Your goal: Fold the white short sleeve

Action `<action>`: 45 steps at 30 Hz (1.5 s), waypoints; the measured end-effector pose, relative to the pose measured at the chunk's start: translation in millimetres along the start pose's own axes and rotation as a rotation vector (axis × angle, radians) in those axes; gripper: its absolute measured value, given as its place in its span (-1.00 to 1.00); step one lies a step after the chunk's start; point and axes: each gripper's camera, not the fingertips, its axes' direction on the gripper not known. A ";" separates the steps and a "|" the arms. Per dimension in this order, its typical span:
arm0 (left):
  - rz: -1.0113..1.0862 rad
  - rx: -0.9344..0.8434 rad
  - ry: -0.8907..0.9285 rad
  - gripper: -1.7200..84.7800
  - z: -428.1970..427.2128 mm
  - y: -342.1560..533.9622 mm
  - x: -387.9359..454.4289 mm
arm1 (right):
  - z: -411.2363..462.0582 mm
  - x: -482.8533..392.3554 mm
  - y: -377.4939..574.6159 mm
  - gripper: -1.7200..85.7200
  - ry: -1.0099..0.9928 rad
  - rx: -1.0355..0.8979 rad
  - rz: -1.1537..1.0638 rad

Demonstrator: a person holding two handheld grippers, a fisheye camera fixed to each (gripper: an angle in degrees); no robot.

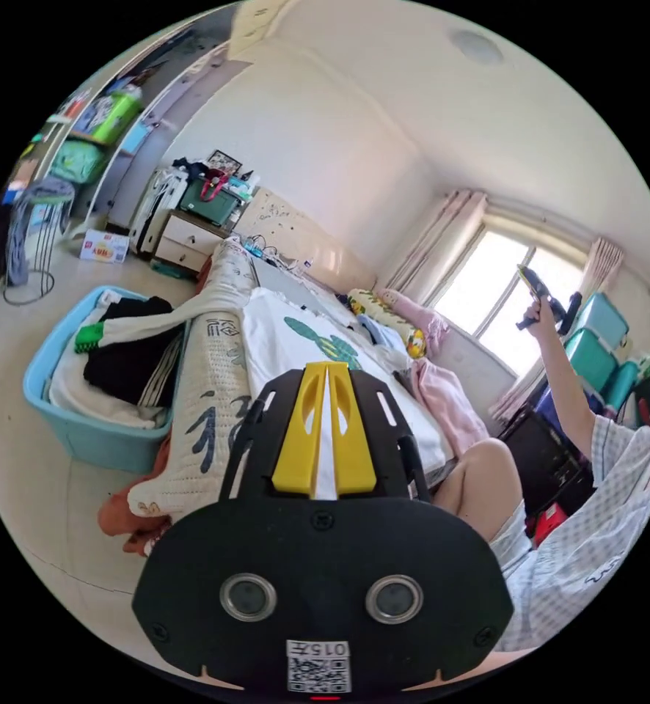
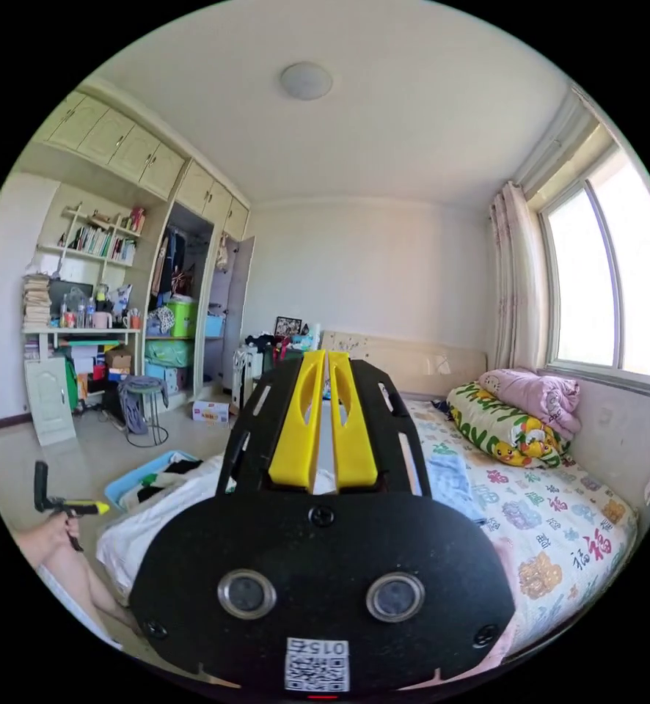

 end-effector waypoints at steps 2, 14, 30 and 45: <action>0.076 -0.054 -0.069 -0.98 30.1 10.4 15.1 | 20.0 8.4 92.0 -0.97 -0.023 -0.035 0.031; 0.554 -0.161 -0.249 -0.82 207.3 -9.2 129.3 | 45.9 138.6 308.1 -0.94 -0.218 -0.239 0.454; 1.024 -0.623 0.181 -0.84 726.0 -36.7 450.6 | -86.2 327.2 486.7 -0.97 -0.038 -0.085 1.027; 1.214 -0.935 0.012 -0.91 891.8 89.9 523.3 | -171.4 323.7 533.9 -0.97 -0.031 -0.110 1.010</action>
